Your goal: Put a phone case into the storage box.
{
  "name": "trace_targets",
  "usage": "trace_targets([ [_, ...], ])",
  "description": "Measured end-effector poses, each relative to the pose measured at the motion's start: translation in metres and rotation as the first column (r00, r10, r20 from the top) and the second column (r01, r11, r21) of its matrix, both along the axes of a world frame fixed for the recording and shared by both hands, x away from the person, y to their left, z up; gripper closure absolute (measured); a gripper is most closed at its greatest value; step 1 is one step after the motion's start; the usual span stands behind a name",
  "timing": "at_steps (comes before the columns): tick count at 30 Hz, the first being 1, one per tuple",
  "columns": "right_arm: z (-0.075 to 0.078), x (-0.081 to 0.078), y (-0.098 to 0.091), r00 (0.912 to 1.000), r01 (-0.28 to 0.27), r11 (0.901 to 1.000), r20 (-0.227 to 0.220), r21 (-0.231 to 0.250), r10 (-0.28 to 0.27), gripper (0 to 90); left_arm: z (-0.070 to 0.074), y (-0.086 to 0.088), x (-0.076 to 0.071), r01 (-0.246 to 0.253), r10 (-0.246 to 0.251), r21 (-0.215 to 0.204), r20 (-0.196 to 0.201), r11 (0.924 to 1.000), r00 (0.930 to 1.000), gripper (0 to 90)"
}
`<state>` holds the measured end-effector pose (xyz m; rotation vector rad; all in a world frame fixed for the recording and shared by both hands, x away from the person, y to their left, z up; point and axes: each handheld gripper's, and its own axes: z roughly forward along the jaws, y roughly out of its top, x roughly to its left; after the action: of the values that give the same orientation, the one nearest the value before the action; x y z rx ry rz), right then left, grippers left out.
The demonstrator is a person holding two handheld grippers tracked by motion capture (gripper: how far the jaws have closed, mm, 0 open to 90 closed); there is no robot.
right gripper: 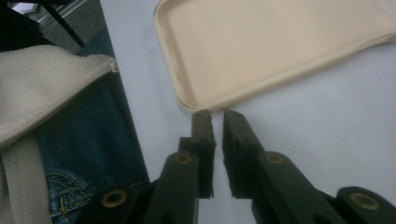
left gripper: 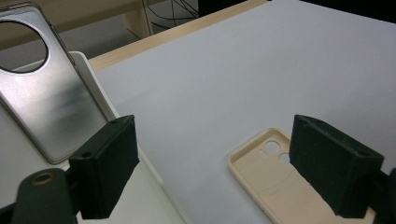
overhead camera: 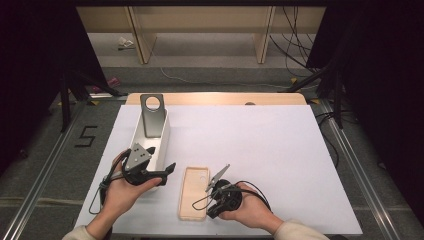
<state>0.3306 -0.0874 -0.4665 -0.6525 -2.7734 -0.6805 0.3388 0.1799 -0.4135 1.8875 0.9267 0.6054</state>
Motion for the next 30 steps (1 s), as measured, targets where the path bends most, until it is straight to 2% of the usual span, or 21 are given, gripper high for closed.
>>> trace_targets([
  [2,0.004,0.001,-0.002,0.9999,0.01,1.0,0.012,0.001,-0.01,78.4,0.0,0.0,0.0,0.001,-0.001,0.001,0.0,1.0,1.0,15.2],
  [6,0.007,0.003,-0.005,0.9982,-0.007,1.0,0.06,-0.001,0.007,69.0,0.0,0.0,0.0,0.003,-0.003,0.004,0.002,1.0,1.0,15.3],
  [12,0.009,0.005,-0.011,0.9933,0.006,0.9999,0.115,-0.015,-0.004,49.8,0.001,-0.002,-0.003,0.021,-0.021,0.019,0.005,0.9996,0.9998,15.4],
  [15,0.011,0.007,-0.018,0.9894,0.01,0.9999,0.145,-0.008,-0.009,41.0,0.004,-0.005,-0.005,0.045,-0.046,0.037,0.012,0.9983,0.9989,16.4],
  [18,0.014,0.011,-0.028,0.9837,0.026,0.9996,0.178,0.009,-0.027,35.5,0.006,-0.008,-0.008,0.09,-0.091,0.065,0.015,0.9938,0.9957,17.3],
  [20,0.018,0.013,-0.036,0.9793,0.049,0.9984,0.195,0.027,-0.053,31.4,0.007,-0.011,-0.01,0.13,-0.131,0.086,0.003,0.9877,0.9914,17.4],
  [24,0.026,0.02,-0.052,0.9663,0.088,0.9951,0.239,0.045,-0.097,28.1,0.005,-0.019,-0.015,0.208,-0.208,0.14,-0.021,0.968,0.978,18.5],
  [28,0.029,0.026,-0.067,0.9569,0.129,0.9896,0.254,0.063,-0.141,26.1,0.002,-0.027,-0.019,0.299,-0.293,0.207,-0.056,0.9315,0.9543,19.7],
  [30,0.031,0.027,-0.073,0.9532,0.144,0.9868,0.257,0.073,-0.158,25.2,0.0,-0.032,-0.021,0.338,-0.33,0.249,-0.075,0.9074,0.9409,19.9],
])
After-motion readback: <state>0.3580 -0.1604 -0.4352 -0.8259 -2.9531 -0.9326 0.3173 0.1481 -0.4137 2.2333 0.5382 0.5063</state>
